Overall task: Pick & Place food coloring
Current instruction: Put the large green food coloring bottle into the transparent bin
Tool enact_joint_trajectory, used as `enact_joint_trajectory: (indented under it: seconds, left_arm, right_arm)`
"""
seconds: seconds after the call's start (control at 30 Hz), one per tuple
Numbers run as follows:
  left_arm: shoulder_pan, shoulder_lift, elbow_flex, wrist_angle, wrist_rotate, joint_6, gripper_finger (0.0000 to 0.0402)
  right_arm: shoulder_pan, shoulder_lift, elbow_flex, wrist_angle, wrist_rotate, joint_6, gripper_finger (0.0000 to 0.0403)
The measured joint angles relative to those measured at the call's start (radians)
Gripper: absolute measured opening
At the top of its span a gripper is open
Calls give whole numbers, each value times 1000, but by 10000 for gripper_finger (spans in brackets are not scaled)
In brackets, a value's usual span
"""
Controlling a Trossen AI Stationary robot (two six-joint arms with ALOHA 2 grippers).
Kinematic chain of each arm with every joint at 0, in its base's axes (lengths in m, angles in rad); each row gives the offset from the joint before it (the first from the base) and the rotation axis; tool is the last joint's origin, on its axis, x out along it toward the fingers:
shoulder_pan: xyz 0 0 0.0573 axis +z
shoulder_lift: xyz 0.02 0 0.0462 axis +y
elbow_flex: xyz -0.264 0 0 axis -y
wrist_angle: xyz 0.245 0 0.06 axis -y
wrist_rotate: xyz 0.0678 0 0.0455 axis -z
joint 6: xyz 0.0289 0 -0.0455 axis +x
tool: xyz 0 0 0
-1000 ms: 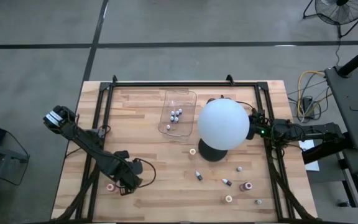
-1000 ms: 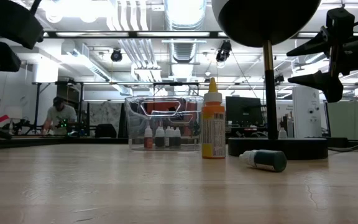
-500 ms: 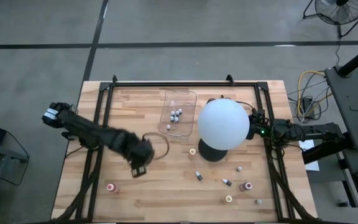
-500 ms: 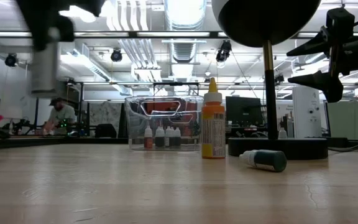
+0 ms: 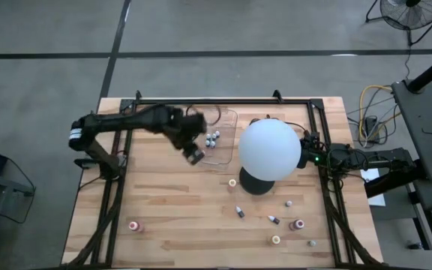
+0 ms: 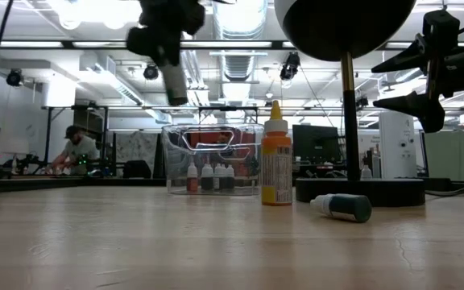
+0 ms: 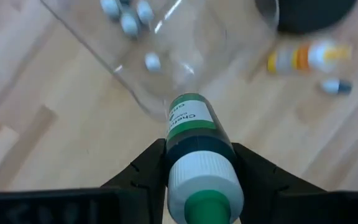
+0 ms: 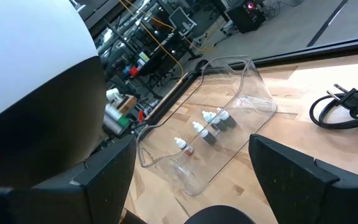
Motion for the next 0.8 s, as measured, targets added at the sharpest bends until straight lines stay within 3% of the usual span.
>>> enact_joint_trajectory:
  seconds: [0.4,0.8]
  left_arm:
    - [197,231,220,-8,-26,126,118]
    - [314,429,345,20,-43,411,118]
  right_arm:
    - [0,0,0,0,0,0,302]
    - [0,0,0,0,0,0,302]
